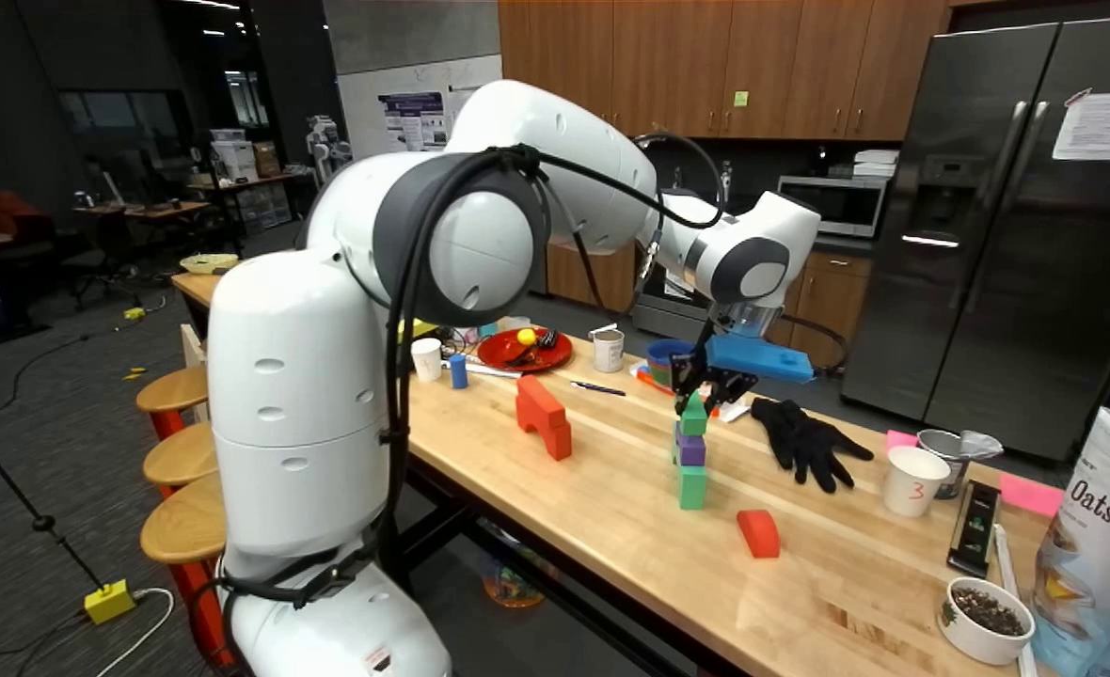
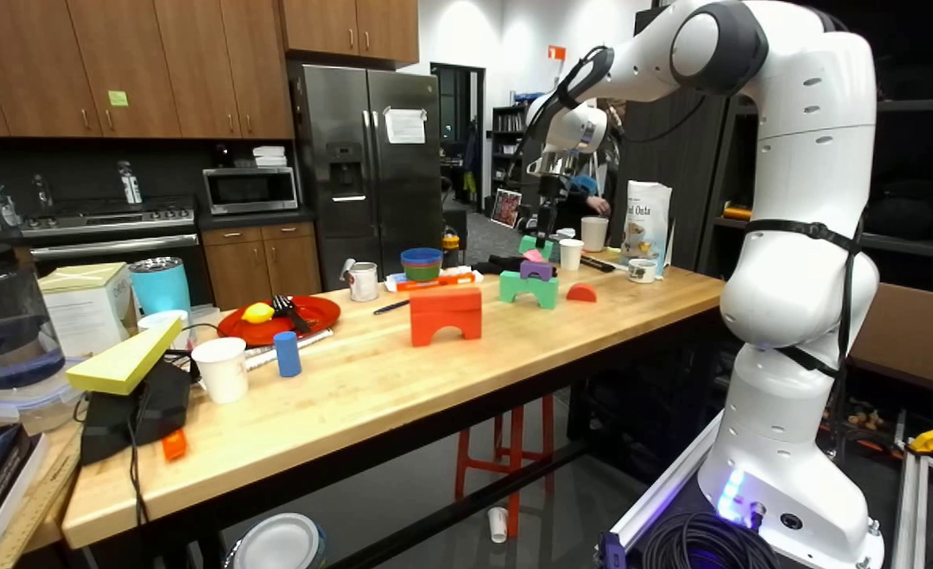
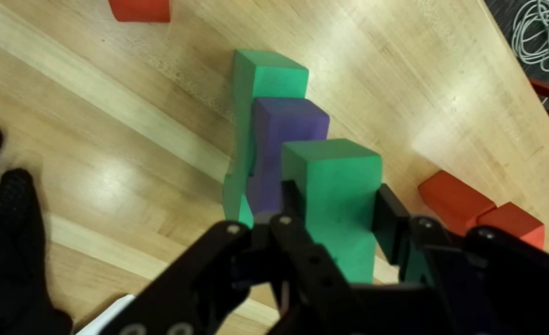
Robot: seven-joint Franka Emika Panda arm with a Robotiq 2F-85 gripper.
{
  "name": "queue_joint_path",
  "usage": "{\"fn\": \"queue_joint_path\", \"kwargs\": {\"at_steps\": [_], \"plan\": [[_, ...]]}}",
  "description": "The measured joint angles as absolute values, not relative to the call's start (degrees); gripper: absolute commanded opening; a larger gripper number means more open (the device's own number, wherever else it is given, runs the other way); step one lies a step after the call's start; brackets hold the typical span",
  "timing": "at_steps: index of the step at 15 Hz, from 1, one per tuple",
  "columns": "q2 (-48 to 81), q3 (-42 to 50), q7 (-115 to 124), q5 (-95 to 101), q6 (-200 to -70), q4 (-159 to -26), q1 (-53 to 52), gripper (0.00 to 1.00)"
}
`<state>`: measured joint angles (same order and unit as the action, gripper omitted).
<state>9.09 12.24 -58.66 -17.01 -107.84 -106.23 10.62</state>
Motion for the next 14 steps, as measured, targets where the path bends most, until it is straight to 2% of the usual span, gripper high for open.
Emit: {"fn": "queue_joint_path", "kwargs": {"at_steps": [14], "plan": [[9.15,12.18,-52.21,-13.16,-104.67,-105.35,11.29,0.16]]}}
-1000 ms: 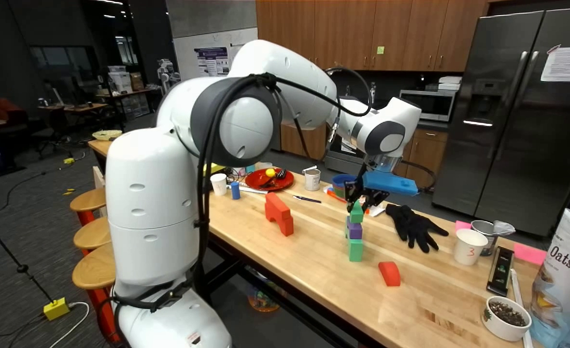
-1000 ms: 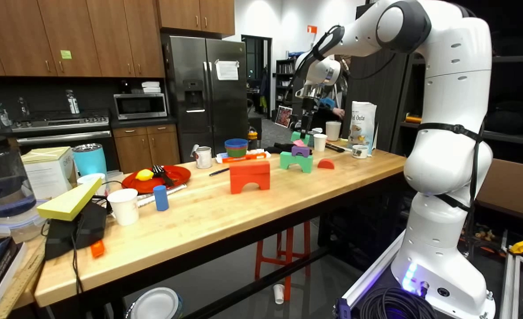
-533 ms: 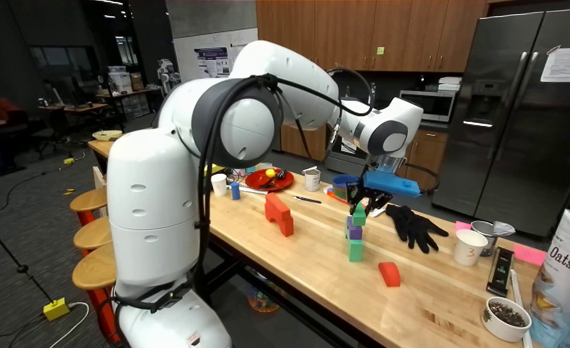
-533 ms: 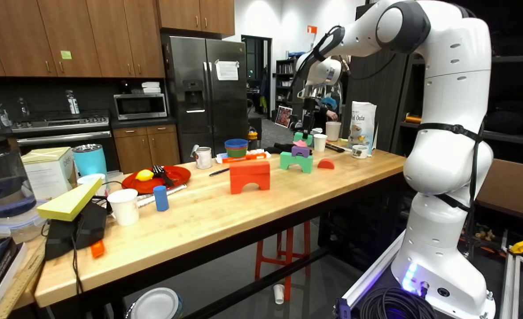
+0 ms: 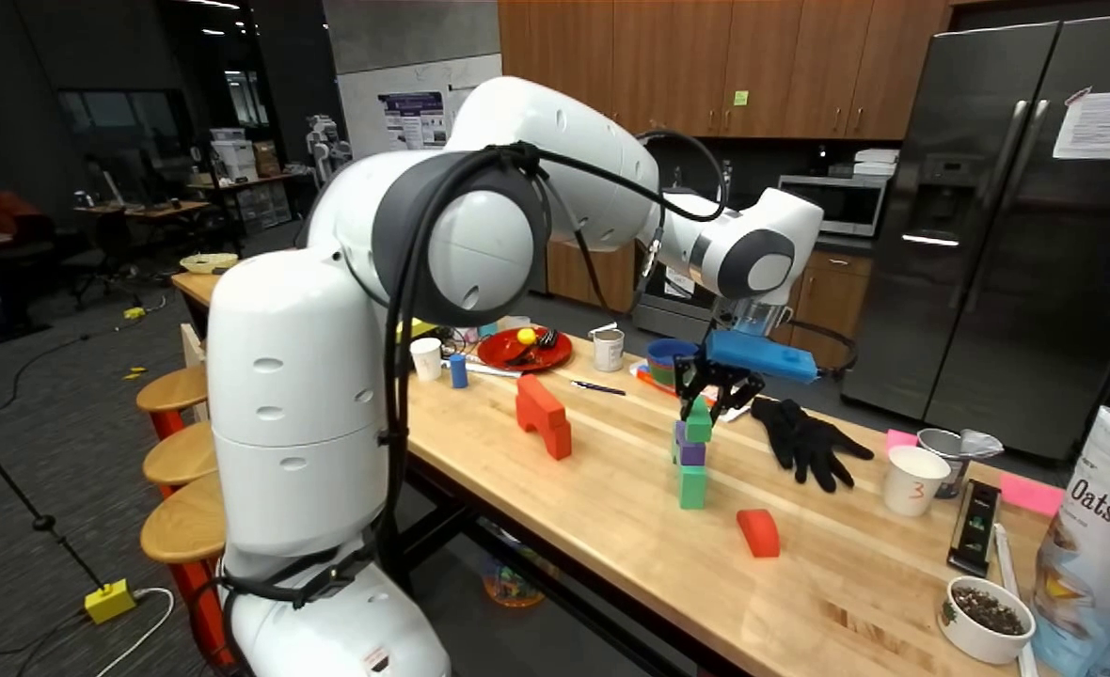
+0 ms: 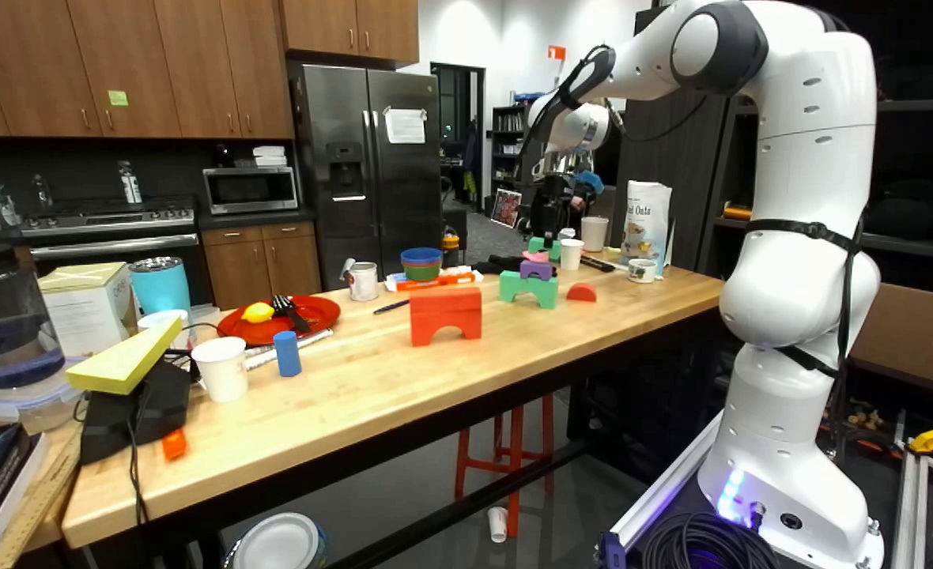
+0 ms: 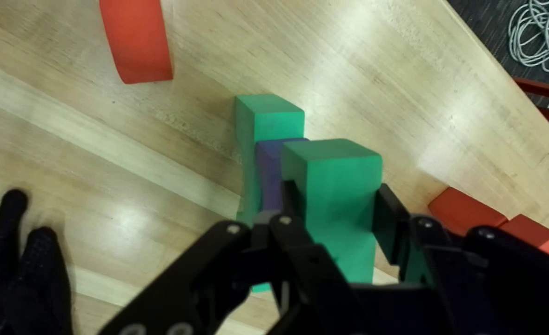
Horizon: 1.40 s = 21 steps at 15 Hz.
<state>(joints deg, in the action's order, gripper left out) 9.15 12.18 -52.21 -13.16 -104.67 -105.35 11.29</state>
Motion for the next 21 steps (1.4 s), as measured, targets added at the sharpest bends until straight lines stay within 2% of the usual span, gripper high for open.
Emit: {"fn": "queue_joint_path", "kwargs": {"at_steps": [21], "plan": [[10.48,11.56,-52.24,-13.20,-102.90,-104.06,11.58,0.16]]}}
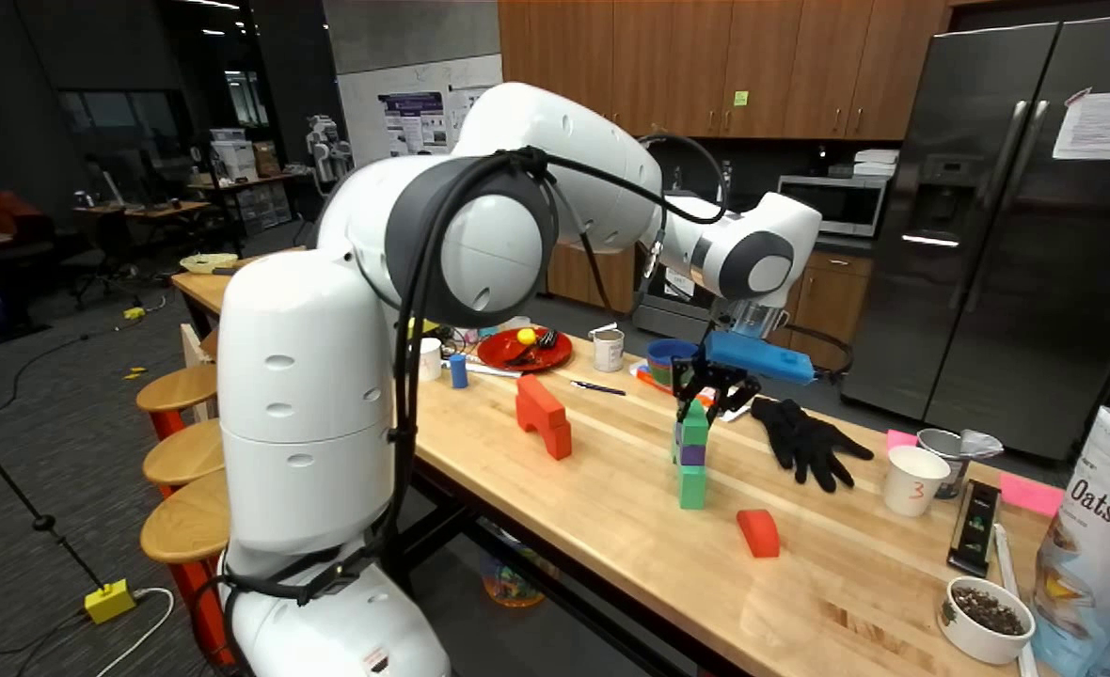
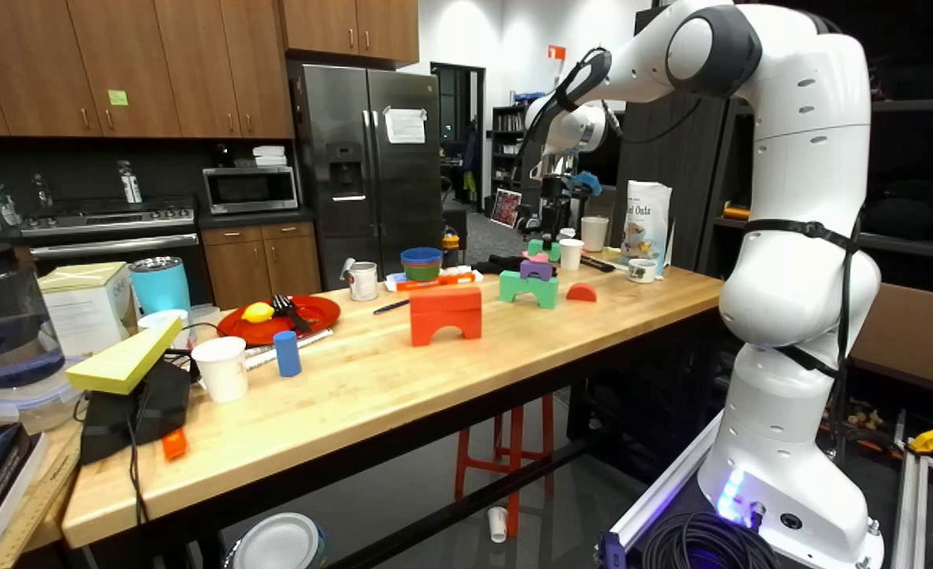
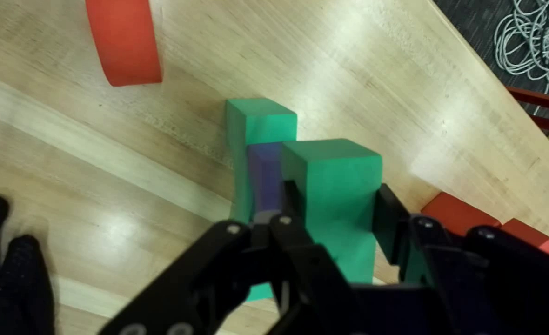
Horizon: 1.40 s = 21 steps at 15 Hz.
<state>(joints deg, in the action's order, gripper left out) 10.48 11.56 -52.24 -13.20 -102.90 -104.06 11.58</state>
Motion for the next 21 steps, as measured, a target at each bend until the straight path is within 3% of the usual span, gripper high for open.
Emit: {"fn": "queue_joint_path", "kwargs": {"at_steps": [16,17,18,21], "plan": [[11.39,11.09,-52.36,-13.21,-103.22,-103.48,11.60,0.16],[11.50,11.08,-52.37,-13.21,-103.22,-103.41,11.61,0.21],[11.59,11.06,-52.39,-13.21,-103.22,-103.36,11.61,0.66],[11.88,10.99,-52.44,-13.13,-103.22,-103.19,11.62,0.76]]}}
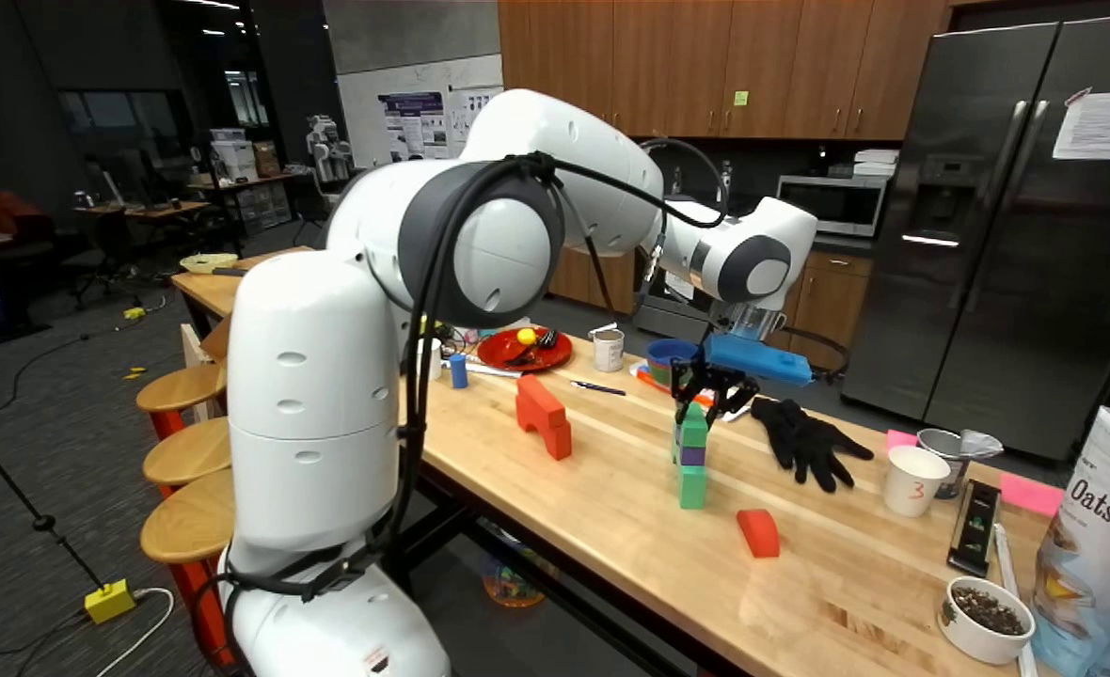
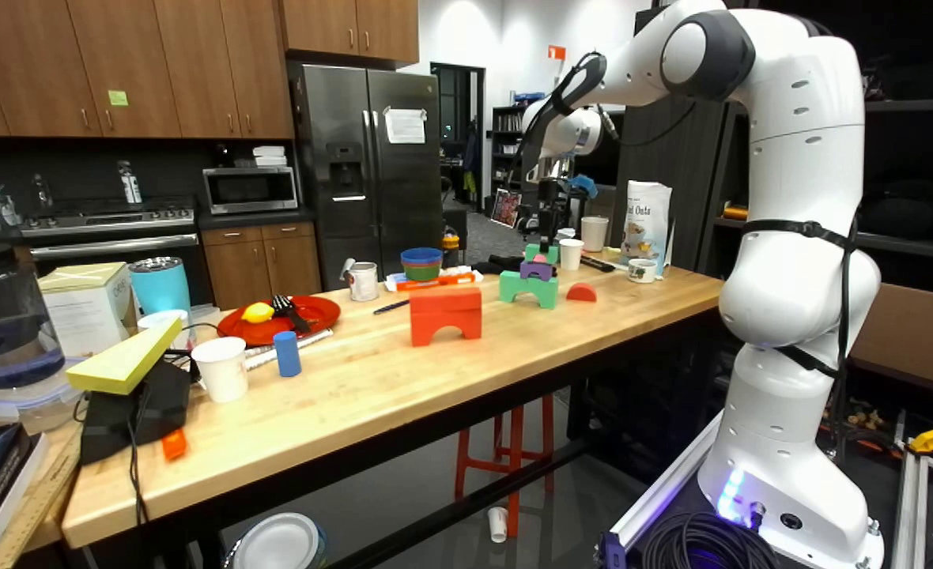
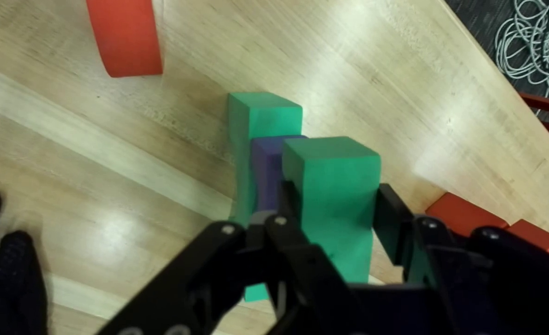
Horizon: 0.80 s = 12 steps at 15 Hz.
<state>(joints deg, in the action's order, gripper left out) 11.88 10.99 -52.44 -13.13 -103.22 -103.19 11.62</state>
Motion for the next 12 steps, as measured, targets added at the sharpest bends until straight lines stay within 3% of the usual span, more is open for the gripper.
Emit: {"fn": "queue_joint_path", "kwargs": {"at_steps": [3,12], "plan": [[11.92,10.96,-52.44,-12.88,-103.22,-103.08,11.62,0.97],[11.81,10.94,-52.38,-11.54,-103.30,-102.66,11.62,1.00]]}}
